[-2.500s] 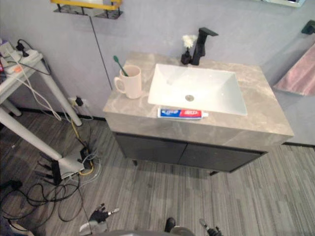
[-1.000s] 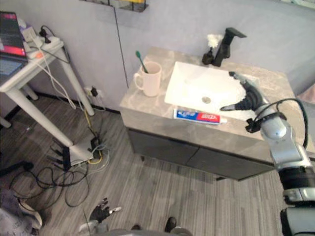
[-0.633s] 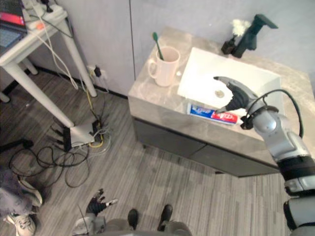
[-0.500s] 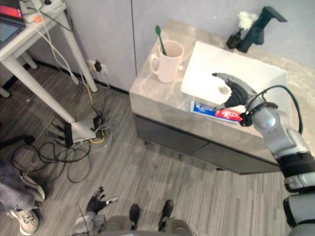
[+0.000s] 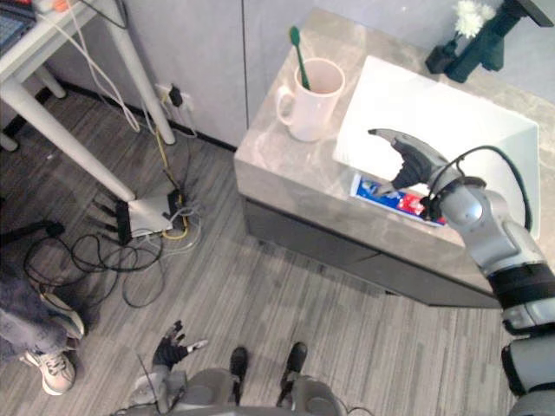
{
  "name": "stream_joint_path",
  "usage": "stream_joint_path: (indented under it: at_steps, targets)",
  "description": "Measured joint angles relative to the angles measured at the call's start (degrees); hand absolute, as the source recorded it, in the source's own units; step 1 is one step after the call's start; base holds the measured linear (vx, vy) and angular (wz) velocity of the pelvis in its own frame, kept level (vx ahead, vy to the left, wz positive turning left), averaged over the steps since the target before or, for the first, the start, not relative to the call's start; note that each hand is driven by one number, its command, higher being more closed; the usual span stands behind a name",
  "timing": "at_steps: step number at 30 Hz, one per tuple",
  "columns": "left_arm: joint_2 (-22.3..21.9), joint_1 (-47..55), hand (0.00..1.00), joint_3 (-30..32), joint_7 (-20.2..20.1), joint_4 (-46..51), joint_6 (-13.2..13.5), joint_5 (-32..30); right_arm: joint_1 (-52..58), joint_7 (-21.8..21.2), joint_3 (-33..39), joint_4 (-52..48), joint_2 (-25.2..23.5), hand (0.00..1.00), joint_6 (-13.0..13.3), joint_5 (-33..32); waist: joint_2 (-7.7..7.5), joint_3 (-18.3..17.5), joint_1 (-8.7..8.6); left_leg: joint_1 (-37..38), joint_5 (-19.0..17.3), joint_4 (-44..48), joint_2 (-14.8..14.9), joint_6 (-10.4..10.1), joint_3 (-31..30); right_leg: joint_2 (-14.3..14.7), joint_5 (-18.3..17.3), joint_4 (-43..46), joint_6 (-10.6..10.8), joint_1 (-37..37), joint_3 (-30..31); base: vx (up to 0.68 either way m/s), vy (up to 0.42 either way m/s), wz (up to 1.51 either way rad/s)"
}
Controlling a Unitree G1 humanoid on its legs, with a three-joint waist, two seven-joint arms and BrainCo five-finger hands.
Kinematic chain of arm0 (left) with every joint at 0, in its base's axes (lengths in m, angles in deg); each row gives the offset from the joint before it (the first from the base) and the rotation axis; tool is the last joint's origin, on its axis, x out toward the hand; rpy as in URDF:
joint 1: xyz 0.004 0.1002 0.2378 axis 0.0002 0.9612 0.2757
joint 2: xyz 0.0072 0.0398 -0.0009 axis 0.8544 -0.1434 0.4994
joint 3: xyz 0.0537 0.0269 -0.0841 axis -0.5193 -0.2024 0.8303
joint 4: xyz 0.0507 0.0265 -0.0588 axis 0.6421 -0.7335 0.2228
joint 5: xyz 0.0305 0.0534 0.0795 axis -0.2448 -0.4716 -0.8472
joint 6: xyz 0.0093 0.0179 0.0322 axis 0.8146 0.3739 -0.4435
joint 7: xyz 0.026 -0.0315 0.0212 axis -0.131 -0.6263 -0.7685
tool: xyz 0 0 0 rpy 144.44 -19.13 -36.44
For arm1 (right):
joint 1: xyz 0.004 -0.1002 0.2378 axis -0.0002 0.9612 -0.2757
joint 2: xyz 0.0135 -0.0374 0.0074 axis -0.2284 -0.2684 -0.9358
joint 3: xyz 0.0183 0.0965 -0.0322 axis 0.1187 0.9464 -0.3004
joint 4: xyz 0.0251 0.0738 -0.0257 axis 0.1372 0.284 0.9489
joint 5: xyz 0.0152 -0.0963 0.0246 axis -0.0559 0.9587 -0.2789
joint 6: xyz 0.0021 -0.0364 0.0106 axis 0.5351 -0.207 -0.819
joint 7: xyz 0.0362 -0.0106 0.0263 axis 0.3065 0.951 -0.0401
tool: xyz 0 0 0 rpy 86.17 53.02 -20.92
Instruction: Organize washtable
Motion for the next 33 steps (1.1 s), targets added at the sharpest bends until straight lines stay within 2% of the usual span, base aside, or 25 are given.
stream_joint_path:
  at_steps: [2, 4, 25, 30, 33]
  targets:
    - [0.95, -0.26, 0.0, 0.14, -0.06, 0.32, 0.13, 0.07, 0.07, 0.0, 1.66, -0.04, -0.01, 0.0, 0.26, -0.06, -1.26, 0.71, -0.02, -0.35, 1.07, -1.25, -0.68, -0.39, 0.6, -0.91, 0.02, 0.61, 0.08, -1.37, 0.03, 0.01, 0.082, -0.09]
    - [1.1, -0.26, 0.0, 0.12, -0.11, 0.49, 0.09, 0.02, 0.37, -0.07, 1.72, 0.14, -0.01, 0.0, 0.0, -0.05, -1.59, 0.86, -0.31, 0.13, 1.06, -1.23, -0.66, -0.39, 0.59, -1.25, 0.04, 1.25, 0.07, -1.22, 0.09, 0.0, 0.023, 0.0]
    - [1.36, -0.13, 0.0, 0.5, -0.24, 0.13, -0.19, -0.57, 6.99, -2.0, 4.23, -0.87, 0.57, 0.0, 0.25, -1.1, -2.44, 0.49, -0.67, 3.14, 0.87, -1.67, -0.16, -0.7, 1.9, -0.97, 0.02, 2.33, 0.09, 0.54, 1.37, -0.03, -0.008, -0.03]
    - [1.72, 0.23, 0.0, 0.6, -0.3, -0.17, -0.4, -0.66, 8.62, -1.96, 7.58, -4.41, 1.61, 0.0, 0.35, -2.36, -2.9, -0.15, -1.71, 3.34, 0.88, -1.68, -0.16, -0.69, 2.11, -0.94, 0.02, 2.31, 0.09, 0.54, 1.63, -0.06, -0.015, -0.04]
    - [1.91, 0.23, 0.0, 0.65, -0.34, -1.69, -0.45, -1.53, 8.67, -1.82, 9.49, -4.97, 1.68, 0.0, 0.35, -2.78, -3.13, -1.83, -2.21, 3.42, 0.88, -1.77, -0.16, -0.69, 2.28, -0.88, 0.02, 2.2, 0.09, 0.51, 1.79, -0.07, -0.016, -0.05]
